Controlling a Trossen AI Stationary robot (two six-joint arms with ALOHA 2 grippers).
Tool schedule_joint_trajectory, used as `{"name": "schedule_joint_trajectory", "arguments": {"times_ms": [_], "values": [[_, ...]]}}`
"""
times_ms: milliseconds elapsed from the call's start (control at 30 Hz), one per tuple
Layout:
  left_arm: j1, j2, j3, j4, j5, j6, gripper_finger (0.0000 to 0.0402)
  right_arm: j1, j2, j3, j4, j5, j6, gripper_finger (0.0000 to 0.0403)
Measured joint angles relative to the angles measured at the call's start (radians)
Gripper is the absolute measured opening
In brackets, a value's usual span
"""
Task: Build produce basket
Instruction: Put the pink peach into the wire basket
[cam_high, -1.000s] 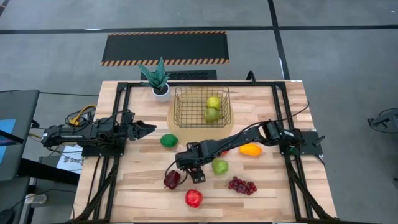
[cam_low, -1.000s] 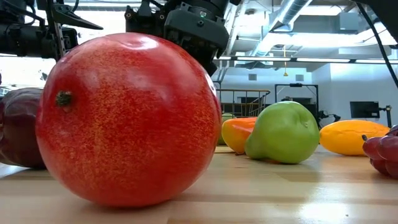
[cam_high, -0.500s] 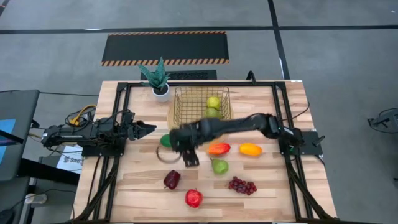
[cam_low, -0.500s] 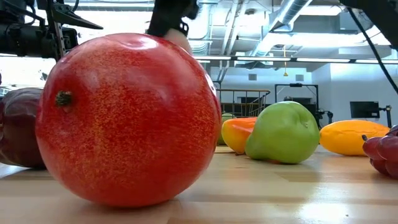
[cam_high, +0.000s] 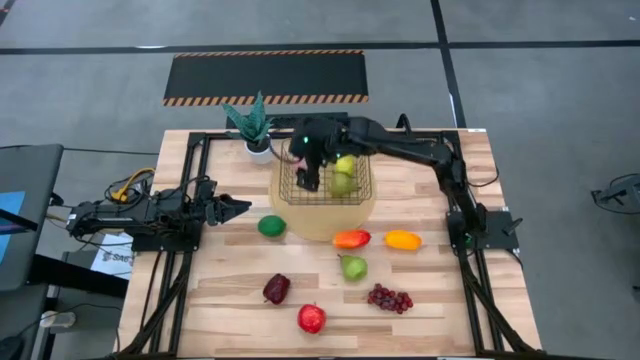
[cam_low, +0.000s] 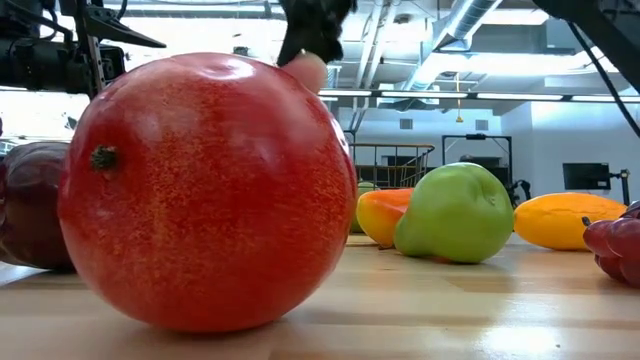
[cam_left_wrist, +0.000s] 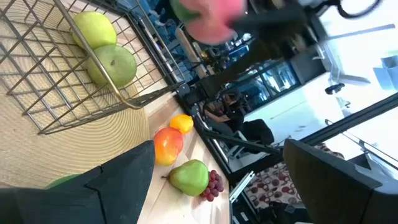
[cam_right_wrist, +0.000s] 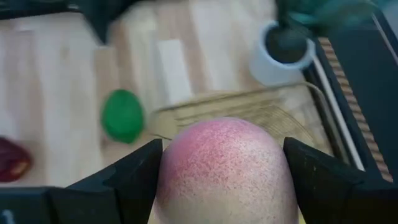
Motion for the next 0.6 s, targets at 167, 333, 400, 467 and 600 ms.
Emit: {"name": "schedule_joint_trajectory", "arguments": {"times_ms": [167,333,400,467,600], "values": [[0.0,0.0,0.0,-0.007,0.0,0.006,0.0341,-0.049,0.079,-0.001,-0.007,-0.003,-0.05,0.032],[0.0,0.0,0.0,-0.018,-0.002,0.007,0.0341,-0.092,0.143,-0.001,-0.042,-0.007,-0.079,0.0321],[0.0,0.0,0.0,-0.027,-0.005,0.016,0.0341,-0.111,0.164,-0.001,-0.052,-0.007,-0.084,0.0321],[0.0,0.0,0.0,-0.034,-0.005,0.023,0.0341,-0.126,0.18,-0.001,-0.051,-0.007,-0.083,0.0321],[0.0,0.0,0.0,-0.057,-0.008,0.024,0.0341,-0.139,0.183,-0.001,-0.052,-0.007,-0.097,0.0321]]}}
